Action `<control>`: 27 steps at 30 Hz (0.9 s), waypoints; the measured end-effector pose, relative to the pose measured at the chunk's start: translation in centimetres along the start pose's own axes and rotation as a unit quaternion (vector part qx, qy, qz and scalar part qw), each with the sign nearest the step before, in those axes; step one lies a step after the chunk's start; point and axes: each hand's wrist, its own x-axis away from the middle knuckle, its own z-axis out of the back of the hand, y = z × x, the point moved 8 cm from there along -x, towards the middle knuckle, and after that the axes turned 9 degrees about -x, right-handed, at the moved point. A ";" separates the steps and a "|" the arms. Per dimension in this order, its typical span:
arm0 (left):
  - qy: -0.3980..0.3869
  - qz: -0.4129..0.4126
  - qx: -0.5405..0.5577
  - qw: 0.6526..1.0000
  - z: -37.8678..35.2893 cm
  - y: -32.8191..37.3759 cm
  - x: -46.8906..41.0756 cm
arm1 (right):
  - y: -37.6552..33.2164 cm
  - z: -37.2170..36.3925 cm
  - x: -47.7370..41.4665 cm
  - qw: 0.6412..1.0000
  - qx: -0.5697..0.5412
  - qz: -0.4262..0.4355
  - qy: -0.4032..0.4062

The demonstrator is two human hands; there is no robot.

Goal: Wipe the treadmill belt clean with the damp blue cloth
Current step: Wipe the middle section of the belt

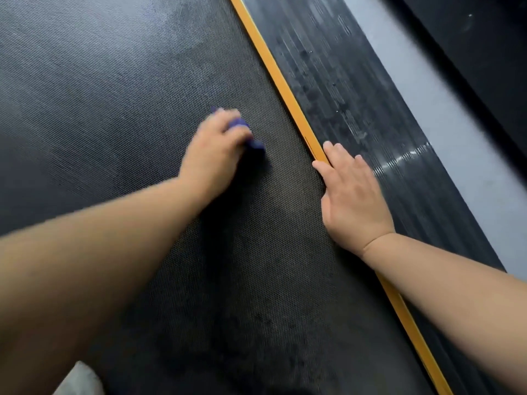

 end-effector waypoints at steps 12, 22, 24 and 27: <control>-0.054 -0.232 0.034 0.971 -1.2 6.3 4.8 | 0.0 0.4 0.1 1.000 -0.026 0.000 0.011; -0.208 -0.020 0.203 0.957 0.5 8.6 5.4 | 0.2 0.6 0.0 0.998 -0.044 0.008 0.033; -0.242 0.012 0.216 0.946 1.1 6.5 5.6 | 0.3 0.9 0.0 0.998 -0.056 0.005 0.037; -0.254 0.109 0.099 0.956 1.0 -0.2 5.5 | -1.0 0.9 0.5 0.997 -0.048 0.039 0.037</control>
